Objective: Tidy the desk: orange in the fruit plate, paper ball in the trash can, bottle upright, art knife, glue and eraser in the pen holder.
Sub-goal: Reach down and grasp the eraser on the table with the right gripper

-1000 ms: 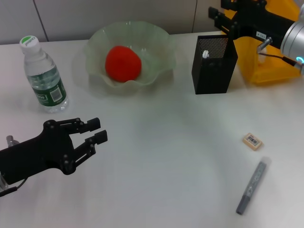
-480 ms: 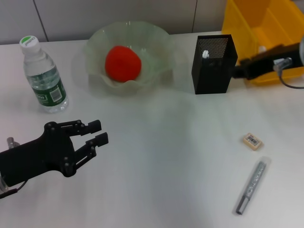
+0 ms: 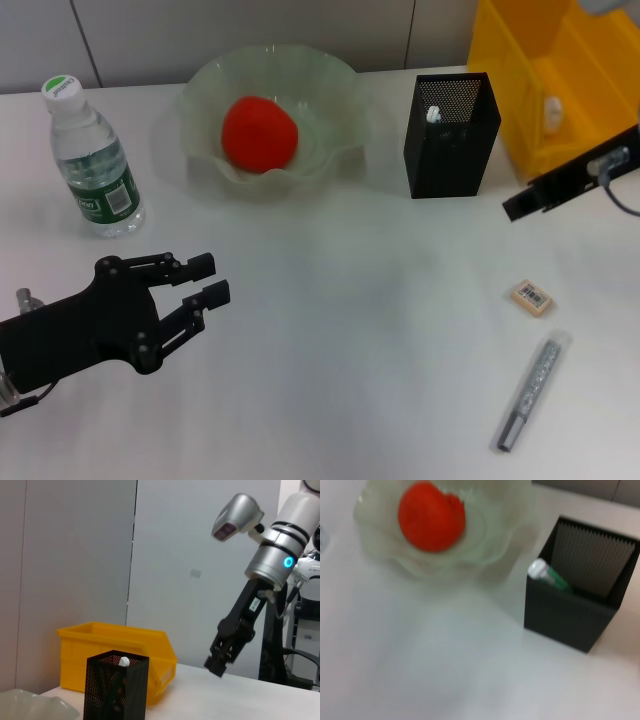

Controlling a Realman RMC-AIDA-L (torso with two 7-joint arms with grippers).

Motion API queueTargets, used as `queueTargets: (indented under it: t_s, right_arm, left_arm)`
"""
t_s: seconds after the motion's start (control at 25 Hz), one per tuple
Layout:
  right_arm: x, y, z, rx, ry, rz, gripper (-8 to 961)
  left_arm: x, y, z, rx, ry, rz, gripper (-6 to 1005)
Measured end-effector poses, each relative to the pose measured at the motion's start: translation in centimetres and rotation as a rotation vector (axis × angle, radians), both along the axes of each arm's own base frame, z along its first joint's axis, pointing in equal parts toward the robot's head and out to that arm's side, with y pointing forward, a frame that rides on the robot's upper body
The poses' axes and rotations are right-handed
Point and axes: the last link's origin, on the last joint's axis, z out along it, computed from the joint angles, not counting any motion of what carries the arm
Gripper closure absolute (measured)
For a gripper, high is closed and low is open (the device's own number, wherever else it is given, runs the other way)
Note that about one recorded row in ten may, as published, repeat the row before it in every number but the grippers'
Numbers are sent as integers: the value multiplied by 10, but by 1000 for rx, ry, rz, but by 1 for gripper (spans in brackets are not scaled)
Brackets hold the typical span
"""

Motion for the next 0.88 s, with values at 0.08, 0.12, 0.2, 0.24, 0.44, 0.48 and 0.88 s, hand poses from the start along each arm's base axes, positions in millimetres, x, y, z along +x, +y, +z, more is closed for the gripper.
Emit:
queueTargets:
  t_s: [0.08, 0.12, 0.2, 0.24, 0.44, 0.48, 0.88]
  right_arm:
    - [6, 2, -6, -25, -3, -32, 586]
    - [11, 4, -11, -41, -9, -55, 586]
    - [18, 7, -16, -55, -25, -76, 586]
    - [18, 7, -16, -55, -25, -76, 586]
    - [36, 15, -31, -93, -64, -113, 585]
    - [38, 16, -34, -97, -66, -109, 585]
    - [46, 24, -49, -144, -84, -101, 585]
  left_arm:
    - [-1, 0, 0, 0, 1, 2, 697]
    - [-1, -1, 0, 1, 1, 2, 697]
    - [-1, -1, 0, 1, 1, 3, 697]
    - [-1, -1, 0, 1, 2, 3, 697]
    - [-1, 0, 0, 2, 3, 5, 697]
    - [-1, 0, 0, 2, 3, 5, 697]
    - [-1, 1, -1, 4, 0, 11, 697]
